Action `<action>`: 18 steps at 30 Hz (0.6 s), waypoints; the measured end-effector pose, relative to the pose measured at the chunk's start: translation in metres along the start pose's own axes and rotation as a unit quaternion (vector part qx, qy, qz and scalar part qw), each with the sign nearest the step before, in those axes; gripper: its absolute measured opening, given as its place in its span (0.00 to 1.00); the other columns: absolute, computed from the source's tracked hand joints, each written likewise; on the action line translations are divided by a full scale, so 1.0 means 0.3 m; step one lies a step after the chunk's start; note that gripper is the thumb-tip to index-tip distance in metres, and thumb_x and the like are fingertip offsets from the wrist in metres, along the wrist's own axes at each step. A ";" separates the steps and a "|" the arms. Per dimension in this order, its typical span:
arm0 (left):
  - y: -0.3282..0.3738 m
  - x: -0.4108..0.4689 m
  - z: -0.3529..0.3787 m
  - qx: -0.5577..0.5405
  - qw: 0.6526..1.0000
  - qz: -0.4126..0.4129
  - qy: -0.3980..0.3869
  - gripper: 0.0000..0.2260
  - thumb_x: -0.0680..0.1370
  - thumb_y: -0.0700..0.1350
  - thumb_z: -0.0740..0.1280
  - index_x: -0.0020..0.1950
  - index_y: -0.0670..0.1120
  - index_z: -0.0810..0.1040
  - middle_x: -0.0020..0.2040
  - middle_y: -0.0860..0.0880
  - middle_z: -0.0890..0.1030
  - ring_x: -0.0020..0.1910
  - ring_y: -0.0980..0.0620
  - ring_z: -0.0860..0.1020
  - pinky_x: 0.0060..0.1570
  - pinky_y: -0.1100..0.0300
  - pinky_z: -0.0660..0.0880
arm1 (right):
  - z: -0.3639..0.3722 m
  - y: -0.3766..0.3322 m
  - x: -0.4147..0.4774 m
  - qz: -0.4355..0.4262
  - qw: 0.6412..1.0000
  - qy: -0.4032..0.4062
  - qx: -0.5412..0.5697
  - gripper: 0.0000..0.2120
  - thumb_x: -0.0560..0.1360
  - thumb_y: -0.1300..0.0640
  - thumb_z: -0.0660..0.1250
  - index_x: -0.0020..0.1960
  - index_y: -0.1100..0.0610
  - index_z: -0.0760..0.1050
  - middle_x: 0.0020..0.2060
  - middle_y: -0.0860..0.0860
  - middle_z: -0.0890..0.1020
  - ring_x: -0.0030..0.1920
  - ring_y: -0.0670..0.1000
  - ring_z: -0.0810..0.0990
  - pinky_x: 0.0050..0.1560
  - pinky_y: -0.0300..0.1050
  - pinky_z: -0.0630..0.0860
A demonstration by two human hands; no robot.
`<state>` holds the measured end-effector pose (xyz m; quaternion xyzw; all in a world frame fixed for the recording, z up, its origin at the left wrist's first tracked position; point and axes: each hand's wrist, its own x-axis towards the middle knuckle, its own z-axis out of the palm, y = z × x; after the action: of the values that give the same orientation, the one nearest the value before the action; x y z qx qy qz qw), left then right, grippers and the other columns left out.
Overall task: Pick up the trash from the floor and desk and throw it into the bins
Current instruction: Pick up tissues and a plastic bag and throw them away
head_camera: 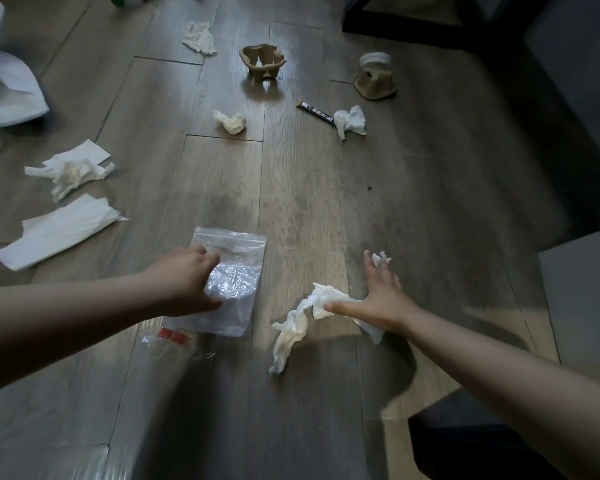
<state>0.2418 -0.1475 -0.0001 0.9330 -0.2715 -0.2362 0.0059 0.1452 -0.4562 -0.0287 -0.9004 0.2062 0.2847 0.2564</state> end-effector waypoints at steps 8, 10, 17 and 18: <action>-0.013 0.002 -0.009 0.003 1.000 -0.013 -0.006 0.29 0.72 0.62 0.68 0.66 0.46 0.70 0.62 0.45 0.73 0.59 0.46 0.73 0.57 0.56 0.72 | 0.161 -0.136 -0.087 -0.016 0.998 0.054 -0.034 0.63 0.55 0.21 0.66 0.77 0.43 0.35 0.77 0.53 0.35 0.77 0.58 0.39 0.74 0.59 0.54; -0.017 0.002 -0.010 0.005 1.000 -0.013 -0.005 0.29 0.72 0.62 0.67 0.66 0.46 0.70 0.63 0.45 0.73 0.59 0.46 0.73 0.57 0.56 0.72 | 0.191 -0.162 -0.098 -0.014 0.997 0.059 -0.047 0.63 0.56 0.20 0.64 0.77 0.45 0.35 0.77 0.54 0.35 0.77 0.59 0.40 0.73 0.61 0.54; -0.053 -0.022 0.007 0.000 1.000 -0.024 -0.016 0.28 0.72 0.61 0.67 0.66 0.47 0.69 0.63 0.46 0.72 0.60 0.47 0.73 0.56 0.56 0.72 | 0.258 -0.218 -0.098 -0.028 0.995 0.075 -0.064 0.62 0.59 0.23 0.66 0.78 0.47 0.35 0.78 0.54 0.41 0.77 0.58 0.39 0.73 0.61 0.53; -0.062 -0.027 0.010 -0.001 0.999 -0.027 -0.018 0.28 0.72 0.61 0.68 0.66 0.47 0.69 0.64 0.46 0.72 0.60 0.47 0.73 0.56 0.57 0.72 | 0.268 -0.223 -0.101 -0.038 0.994 0.075 -0.076 0.60 0.60 0.25 0.66 0.78 0.47 0.36 0.78 0.54 0.41 0.77 0.58 0.41 0.73 0.60 0.54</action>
<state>0.2437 -0.1271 -0.0018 0.9355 -0.2459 -0.2538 -0.0042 0.1245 -0.3505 -0.0437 -0.9433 0.1678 0.2212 0.1818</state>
